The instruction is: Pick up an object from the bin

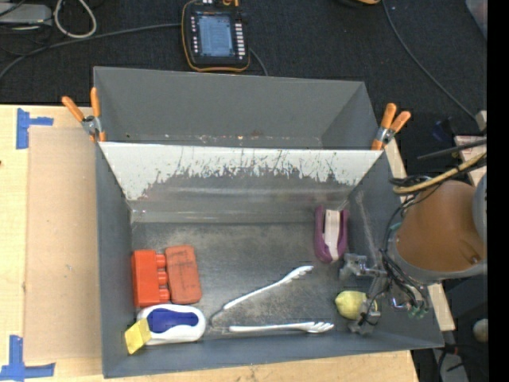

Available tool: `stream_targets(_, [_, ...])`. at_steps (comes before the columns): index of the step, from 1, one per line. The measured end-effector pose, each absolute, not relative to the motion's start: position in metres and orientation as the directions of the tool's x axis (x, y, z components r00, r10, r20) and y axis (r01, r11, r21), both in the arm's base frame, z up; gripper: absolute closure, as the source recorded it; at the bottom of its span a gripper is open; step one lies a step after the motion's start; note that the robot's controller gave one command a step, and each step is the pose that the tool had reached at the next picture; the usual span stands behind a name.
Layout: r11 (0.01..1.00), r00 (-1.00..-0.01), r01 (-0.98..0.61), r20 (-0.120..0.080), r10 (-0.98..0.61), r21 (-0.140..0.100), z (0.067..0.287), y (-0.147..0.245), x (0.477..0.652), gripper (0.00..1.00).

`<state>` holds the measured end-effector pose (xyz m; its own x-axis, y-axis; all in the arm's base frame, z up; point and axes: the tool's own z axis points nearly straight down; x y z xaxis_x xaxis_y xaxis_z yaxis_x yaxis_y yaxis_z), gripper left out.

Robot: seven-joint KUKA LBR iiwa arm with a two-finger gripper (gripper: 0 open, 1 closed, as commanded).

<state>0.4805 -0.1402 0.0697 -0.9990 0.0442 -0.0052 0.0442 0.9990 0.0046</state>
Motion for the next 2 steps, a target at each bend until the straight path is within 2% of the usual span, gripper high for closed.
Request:
stream_targets(1, [0.982, -0.982, -0.188, -0.007, -0.188, 0.003, 0.085, -0.151, 0.488, 0.0])
stream_targets(2, [0.999, -0.999, 0.037, -0.001, 0.037, 0.006, 0.197, -0.15, 0.487, 0.0])
